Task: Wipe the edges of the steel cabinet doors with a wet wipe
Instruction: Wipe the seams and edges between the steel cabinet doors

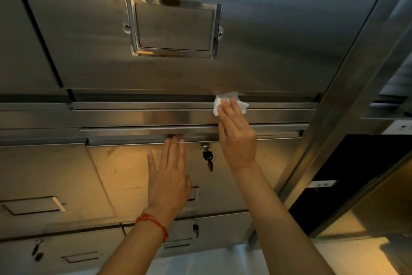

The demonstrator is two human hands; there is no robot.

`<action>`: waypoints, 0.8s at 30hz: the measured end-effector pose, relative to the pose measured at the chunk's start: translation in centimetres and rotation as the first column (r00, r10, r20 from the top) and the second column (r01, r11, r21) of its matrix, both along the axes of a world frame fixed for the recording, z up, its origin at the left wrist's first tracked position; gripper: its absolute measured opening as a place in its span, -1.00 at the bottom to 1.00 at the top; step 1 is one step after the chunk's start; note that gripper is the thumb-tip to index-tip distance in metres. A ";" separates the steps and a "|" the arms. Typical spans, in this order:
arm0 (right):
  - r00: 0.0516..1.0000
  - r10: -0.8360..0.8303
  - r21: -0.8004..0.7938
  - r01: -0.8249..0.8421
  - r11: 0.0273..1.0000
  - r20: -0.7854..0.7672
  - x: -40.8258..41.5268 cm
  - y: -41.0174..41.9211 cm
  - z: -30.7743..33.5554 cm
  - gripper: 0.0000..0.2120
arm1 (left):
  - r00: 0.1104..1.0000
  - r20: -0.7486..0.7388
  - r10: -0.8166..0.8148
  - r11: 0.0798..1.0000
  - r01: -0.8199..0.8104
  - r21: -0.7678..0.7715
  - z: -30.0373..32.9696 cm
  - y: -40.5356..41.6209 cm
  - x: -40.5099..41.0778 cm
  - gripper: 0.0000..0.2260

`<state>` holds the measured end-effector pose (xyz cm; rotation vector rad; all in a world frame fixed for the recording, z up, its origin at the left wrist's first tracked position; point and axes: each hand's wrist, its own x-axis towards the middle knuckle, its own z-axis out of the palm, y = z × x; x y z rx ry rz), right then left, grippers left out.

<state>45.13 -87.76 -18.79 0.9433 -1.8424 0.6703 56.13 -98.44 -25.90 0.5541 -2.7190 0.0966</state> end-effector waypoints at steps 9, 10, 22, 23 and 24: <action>0.995 -0.096 -0.070 0.098 0.993 0.032 -1.1 1.9 0.0 -0.73 | 0.999 -0.003 -0.054 0.998 0.054 -0.025 0.6 -0.4 0.6 -0.18; 0.995 -0.092 -0.072 0.093 0.993 0.026 -1.0 1.7 0.0 -0.74 | 0.998 -0.002 -0.058 0.998 0.058 -0.024 0.8 -0.3 0.6 -0.16; 0.997 -0.055 -0.100 0.050 0.994 -0.046 -2.2 2.3 -0.5 -0.76 | 0.994 -0.033 -0.103 0.989 0.098 -0.112 0.6 -0.7 -0.1 -0.20; 0.998 -0.052 -0.104 0.047 0.993 -0.046 -2.1 2.0 -0.6 -0.77 | 0.994 -0.032 -0.108 0.988 0.103 -0.117 0.5 -0.8 -0.2 -0.20; 0.998 -0.044 -0.091 0.040 0.995 -0.049 -2.1 2.0 -0.7 -0.77 | 0.993 -0.031 -0.112 0.987 0.107 -0.119 0.5 -0.8 -0.2 -0.20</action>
